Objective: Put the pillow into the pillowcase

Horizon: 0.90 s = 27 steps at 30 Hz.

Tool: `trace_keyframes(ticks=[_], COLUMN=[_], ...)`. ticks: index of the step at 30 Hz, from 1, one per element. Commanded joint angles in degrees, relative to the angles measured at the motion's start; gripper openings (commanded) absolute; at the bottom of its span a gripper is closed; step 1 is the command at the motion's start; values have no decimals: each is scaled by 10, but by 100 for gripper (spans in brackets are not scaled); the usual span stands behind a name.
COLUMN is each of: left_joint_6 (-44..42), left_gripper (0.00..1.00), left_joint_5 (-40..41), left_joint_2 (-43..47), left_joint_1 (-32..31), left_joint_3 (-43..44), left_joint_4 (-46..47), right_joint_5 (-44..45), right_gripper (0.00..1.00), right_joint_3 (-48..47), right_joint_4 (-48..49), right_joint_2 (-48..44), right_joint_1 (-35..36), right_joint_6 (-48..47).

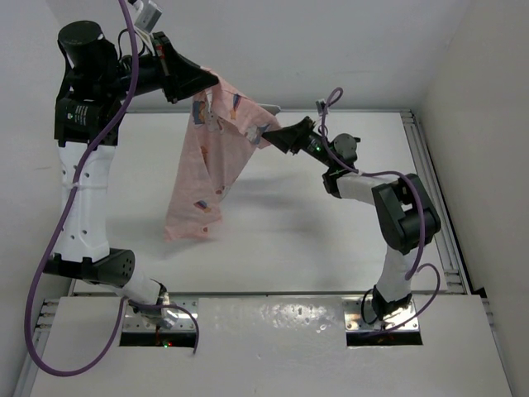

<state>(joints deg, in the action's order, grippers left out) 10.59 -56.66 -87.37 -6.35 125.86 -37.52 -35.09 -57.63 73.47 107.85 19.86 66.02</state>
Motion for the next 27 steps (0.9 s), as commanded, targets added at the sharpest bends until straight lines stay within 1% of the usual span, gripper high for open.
trace_keyframes(ticks=[1,5,8,9,12,13,14,17,18,19,20,21,22,23,24,25,26,27], left_joint_6=[1,-5,-16,-20,-26,-27,-26,-11,-11,-22,-30,-36,-45,-46,-42,-23,-11,20], left_gripper=[0,0,0,0,0,0,0,0,0,0,0,0,0,0,0,0,0,0], left_joint_5=[-8,-9,-7,-6,-5,-4,-3,11,30,43,56,92,113,137,173,175,166,155], left_joint_2=[30,34,38,37,39,39,39,41,45,46,47,45,44,41,36,27,24,20], left_joint_1=[-5,-5,-5,-5,-5,-4,-3,13,25,31,37,48,52,57,63,87,94,99], left_joint_3=[18,18,18,18,19,20,20,21,19,20,19,18,18,18,17,18,18,18], left_joint_4=[81,77,67,65,59,57,56,57,54,49,39,36,32,32,35,48,60,73], right_joint_5=[-1,-1,1,1,5,8,12,47,59,63,68,82,89,99,113,121,129,133], right_gripper=[65,61,45,33,15,2,0,0,0,0,0,0,0,0,0,0,0,0], right_joint_3=[-47,-67,-65,-62,-51,-47,-42,-10,-7,-13,-23,-59,-86,-117,-189,-255,-282,-304], right_joint_4=[79,88,95,94,93,93,91,56,34,-29,-68,-162,-217,-268,-361,-396,-421,-449], right_joint_2=[-4,21,24,23,16,9,0,-47,-64,-83,-122,-142,-178,-193,-205,-226,-234,-243], right_joint_1=[20,38,46,49,51,51,48,29,22,14,-6,-17,-25,-41,-46,-54,-60,-65], right_joint_6=[3,18,25,24,19,14,10,-25,-58,-76,-97,-142,-166,-194,-251,-288,-297,-304])
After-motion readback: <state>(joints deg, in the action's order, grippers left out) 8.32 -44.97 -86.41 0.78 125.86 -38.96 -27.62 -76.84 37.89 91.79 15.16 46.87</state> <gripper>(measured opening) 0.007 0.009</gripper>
